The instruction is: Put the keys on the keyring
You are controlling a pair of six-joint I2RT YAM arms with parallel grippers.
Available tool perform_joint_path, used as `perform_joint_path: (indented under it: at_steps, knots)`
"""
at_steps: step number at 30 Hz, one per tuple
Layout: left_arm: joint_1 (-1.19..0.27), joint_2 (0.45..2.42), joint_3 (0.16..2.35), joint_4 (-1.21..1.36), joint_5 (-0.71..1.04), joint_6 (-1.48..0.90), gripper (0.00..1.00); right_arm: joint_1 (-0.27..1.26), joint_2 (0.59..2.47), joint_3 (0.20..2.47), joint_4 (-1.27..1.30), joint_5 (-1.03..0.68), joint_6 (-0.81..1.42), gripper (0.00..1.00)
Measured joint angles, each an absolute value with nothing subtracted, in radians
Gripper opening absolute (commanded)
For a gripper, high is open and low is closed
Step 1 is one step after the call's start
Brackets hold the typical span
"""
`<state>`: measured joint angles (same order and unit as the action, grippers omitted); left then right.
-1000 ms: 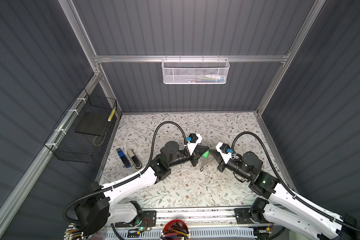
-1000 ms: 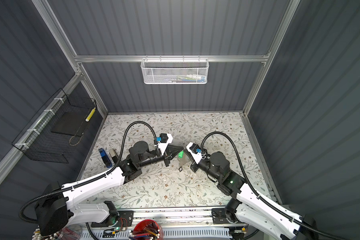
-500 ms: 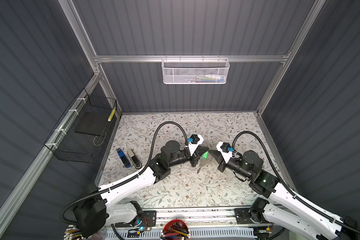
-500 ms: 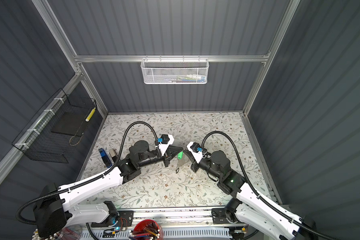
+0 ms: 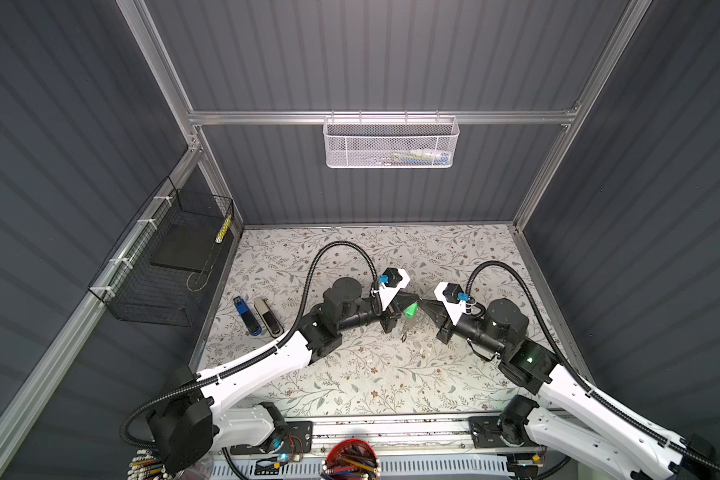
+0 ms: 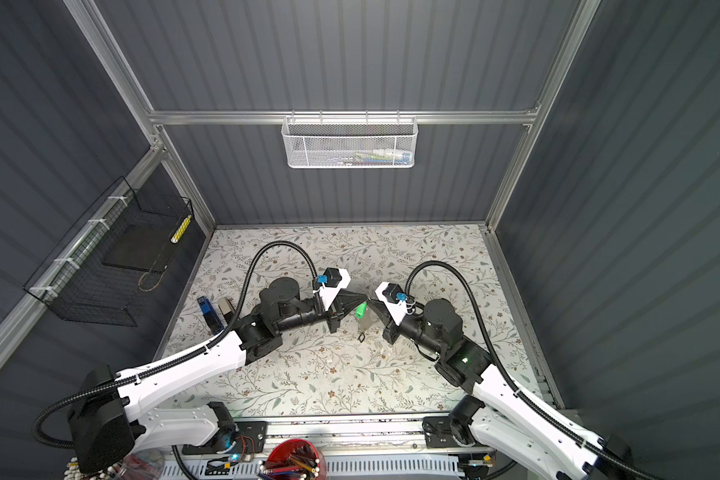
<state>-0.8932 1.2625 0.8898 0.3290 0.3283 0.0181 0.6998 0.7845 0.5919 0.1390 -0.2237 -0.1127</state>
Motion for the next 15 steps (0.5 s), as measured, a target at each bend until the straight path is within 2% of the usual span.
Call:
perform_joint_path:
  at_steps: [15]
  knots:
    - [-0.889, 1.261, 0.963, 0.172, 0.359, 0.144, 0.00, 0.675, 0.782, 0.602, 0.110, -0.292, -0.099, 0.00]
